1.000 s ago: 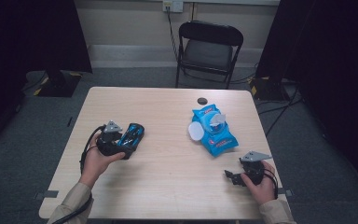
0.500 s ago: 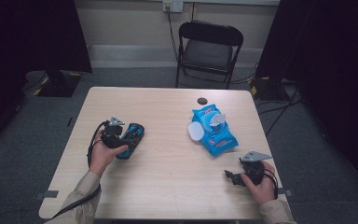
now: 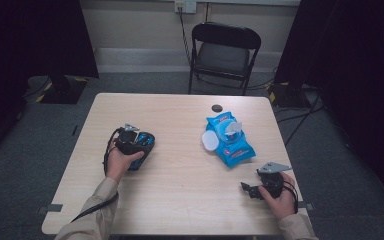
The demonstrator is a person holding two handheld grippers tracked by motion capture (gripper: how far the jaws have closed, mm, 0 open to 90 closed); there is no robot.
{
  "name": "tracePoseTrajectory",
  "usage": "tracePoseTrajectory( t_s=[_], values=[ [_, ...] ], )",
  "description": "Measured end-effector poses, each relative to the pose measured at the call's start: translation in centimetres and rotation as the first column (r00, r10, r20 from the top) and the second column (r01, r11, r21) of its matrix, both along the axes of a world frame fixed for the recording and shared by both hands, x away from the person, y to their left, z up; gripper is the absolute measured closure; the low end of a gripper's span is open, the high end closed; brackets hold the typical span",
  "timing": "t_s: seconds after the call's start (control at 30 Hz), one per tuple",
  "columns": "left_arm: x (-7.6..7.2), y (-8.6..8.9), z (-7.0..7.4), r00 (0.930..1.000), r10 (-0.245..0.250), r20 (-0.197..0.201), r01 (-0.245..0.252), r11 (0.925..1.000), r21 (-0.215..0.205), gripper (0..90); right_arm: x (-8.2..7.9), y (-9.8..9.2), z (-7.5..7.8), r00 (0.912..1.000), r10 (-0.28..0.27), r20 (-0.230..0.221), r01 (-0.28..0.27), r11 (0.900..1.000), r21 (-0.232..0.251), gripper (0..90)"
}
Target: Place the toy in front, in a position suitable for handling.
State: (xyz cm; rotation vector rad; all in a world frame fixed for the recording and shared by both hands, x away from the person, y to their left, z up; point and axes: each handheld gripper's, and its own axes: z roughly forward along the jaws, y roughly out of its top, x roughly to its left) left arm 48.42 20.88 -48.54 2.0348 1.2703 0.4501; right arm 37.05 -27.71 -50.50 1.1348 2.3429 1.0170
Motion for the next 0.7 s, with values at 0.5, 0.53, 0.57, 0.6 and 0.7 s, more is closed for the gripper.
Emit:
tracePoseTrajectory(
  t_s=[0.5, 0.53, 0.57, 0.6, 0.7],
  values=[
    [1.2, -1.2, -1.1, 0.9995, 0.028, -0.011, -0.028, 0.999, 0.034, 17.4, 0.0, -0.1, 0.0, 1.0, 0.007, 0.0, -0.007, 1.0, 0.0, 13.0],
    [1.3, -1.3, -1.1, 0.9995, 0.028, -0.012, -0.027, 0.9989, 0.037, 17.6, 0.0, -0.1, 0.0, 1.0, 0.008, 0.0, -0.008, 1.0, 0.001, 13.0],
    [1.3, -1.3, -1.1, 0.9995, 0.028, -0.012, -0.027, 0.9989, 0.037, 17.9, 0.0, -0.1, 0.0, 1.0, 0.009, 0.0, -0.009, 1.0, 0.0, 13.0],
    [1.3, -1.4, -1.2, 0.9995, 0.03, -0.009, -0.03, 0.9985, 0.046, 19.1, 0.0, -0.1, 0.0, 1.0, 0.009, 0.0, -0.009, 1.0, 0.0, 13.0],
    [1.3, -1.2, -1.4, 0.9993, 0.038, 0.001, -0.038, 0.9981, 0.049, 23.1, 0.0, -0.1, 0.0, 1.0, 0.009, 0.0, -0.009, 1.0, 0.0, 12.9]
  ],
)
